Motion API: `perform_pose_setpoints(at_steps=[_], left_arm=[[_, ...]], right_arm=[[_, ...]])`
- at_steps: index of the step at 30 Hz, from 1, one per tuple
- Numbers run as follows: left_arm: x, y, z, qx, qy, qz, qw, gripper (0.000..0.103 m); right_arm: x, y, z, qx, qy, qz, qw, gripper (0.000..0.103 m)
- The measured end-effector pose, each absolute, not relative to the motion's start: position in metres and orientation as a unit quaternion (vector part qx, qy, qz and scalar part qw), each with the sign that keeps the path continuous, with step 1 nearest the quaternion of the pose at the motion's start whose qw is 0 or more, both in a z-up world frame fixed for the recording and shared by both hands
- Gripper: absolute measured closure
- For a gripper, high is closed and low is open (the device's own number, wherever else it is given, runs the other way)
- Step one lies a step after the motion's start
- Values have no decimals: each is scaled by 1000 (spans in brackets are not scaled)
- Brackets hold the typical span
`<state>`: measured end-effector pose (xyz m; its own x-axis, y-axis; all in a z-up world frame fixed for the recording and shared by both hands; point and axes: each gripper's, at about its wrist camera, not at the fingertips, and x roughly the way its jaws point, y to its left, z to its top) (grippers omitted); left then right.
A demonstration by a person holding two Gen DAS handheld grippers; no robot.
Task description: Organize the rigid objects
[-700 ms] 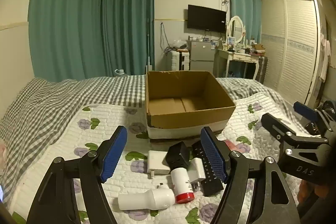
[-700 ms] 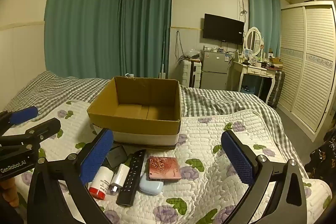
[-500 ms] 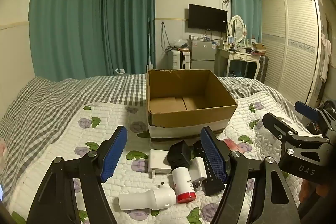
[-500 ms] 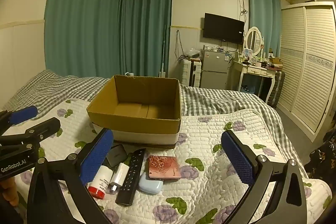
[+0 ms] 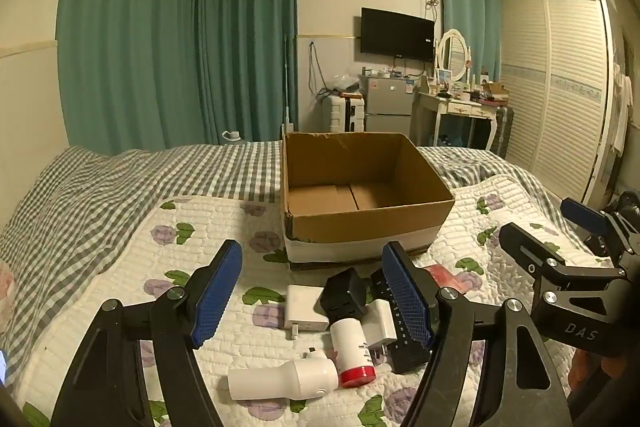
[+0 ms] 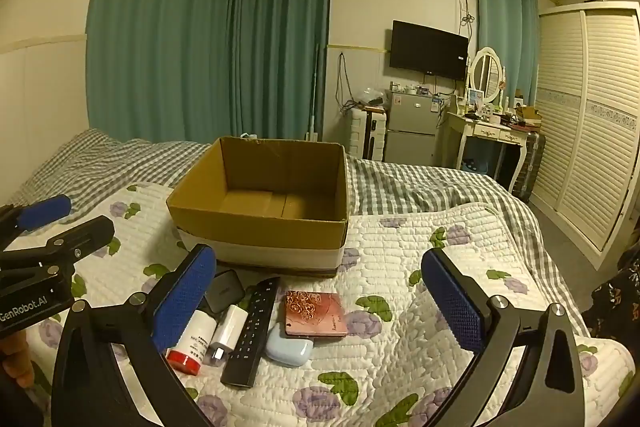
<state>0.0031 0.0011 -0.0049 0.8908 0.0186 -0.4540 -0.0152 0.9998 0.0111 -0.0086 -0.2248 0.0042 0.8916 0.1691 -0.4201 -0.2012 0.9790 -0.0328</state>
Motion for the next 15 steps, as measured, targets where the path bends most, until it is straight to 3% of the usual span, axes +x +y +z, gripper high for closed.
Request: perform_pose_setpoints(at_steps=[15], left_arm=[[1,-1,-6,8,232,14,973,28]], right_arm=[[-7,-220,1,-47,222,96,969,0]])
